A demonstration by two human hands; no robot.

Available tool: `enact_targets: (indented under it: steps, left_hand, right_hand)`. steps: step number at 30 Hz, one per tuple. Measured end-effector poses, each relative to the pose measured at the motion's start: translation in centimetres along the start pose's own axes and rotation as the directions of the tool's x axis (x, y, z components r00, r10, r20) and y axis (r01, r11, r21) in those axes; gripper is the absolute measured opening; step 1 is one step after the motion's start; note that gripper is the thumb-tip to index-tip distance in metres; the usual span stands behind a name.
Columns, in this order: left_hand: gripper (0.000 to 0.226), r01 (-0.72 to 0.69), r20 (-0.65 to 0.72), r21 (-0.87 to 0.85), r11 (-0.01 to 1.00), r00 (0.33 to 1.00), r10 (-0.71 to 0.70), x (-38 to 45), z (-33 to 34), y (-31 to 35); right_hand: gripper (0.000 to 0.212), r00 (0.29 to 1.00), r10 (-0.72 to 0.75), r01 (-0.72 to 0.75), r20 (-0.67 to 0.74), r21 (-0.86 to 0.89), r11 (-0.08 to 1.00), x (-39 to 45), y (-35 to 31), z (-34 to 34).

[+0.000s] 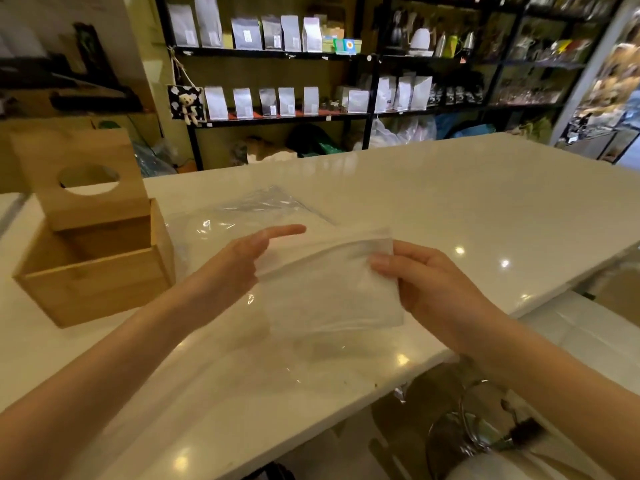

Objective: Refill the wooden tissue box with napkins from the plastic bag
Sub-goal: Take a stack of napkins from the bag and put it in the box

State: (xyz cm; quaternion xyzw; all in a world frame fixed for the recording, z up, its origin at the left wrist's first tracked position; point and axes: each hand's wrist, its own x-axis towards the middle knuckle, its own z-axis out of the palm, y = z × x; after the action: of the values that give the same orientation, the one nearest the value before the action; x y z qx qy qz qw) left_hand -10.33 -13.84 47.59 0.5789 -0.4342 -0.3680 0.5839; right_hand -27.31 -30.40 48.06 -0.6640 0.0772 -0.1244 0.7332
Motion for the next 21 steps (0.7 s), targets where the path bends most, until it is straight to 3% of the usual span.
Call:
enact_targets:
  steps: [2, 5, 8, 9, 12, 15, 21]
  left_hand:
    - [0.047, 0.031, 0.054, -0.126, 0.992, 0.998, -0.025, -0.7, 0.2, 1.2]
    - [0.031, 0.058, -0.076, -0.134, 0.989, 0.995, -0.069, -1.3, -1.1, 1.8]
    - [0.049, 0.094, -0.125, -0.211, 0.973, 0.985, -0.122, -2.0, -3.1, 2.3]
    - [0.058, 0.131, -0.152, -0.222, 0.966, 0.974, -0.167, -2.2, -3.5, 2.6]
    - [0.049, 0.210, -0.340, -0.160, 0.964, 0.906, -0.254, -2.6, -5.1, 2.9]
    - [0.054, 0.219, -0.468, -0.133, 0.967, 0.846, -0.256, -3.3, -7.0, 3.2]
    - [0.044, 0.213, -0.639, -0.120, 0.970, 0.731, -0.240, -5.3, -11.1, 4.1]
  right_hand:
    - [0.031, 0.995, 0.089, -0.093, 0.037, 0.116, 0.989, 1.6, -0.5, 0.7]
    - [0.041, 0.976, 0.202, -0.217, 0.085, 0.253, 0.943, 3.7, -0.7, 1.9]
    - [0.045, 0.952, 0.277, -0.304, 0.129, 0.313, 0.900, 5.8, -0.6, 3.1]
    - [0.043, 0.947, 0.284, -0.317, 0.147, 0.310, 0.896, 6.5, -0.6, 3.5]
    - [0.037, 0.933, 0.297, -0.348, 0.205, 0.292, 0.891, 8.7, -0.2, 4.7]
    - [0.039, 0.913, 0.298, -0.367, 0.278, 0.243, 0.898, 11.0, 0.1, 6.2]
    - [0.021, 0.911, 0.184, -0.218, 0.370, 0.051, 0.975, 15.9, -0.5, 9.2]
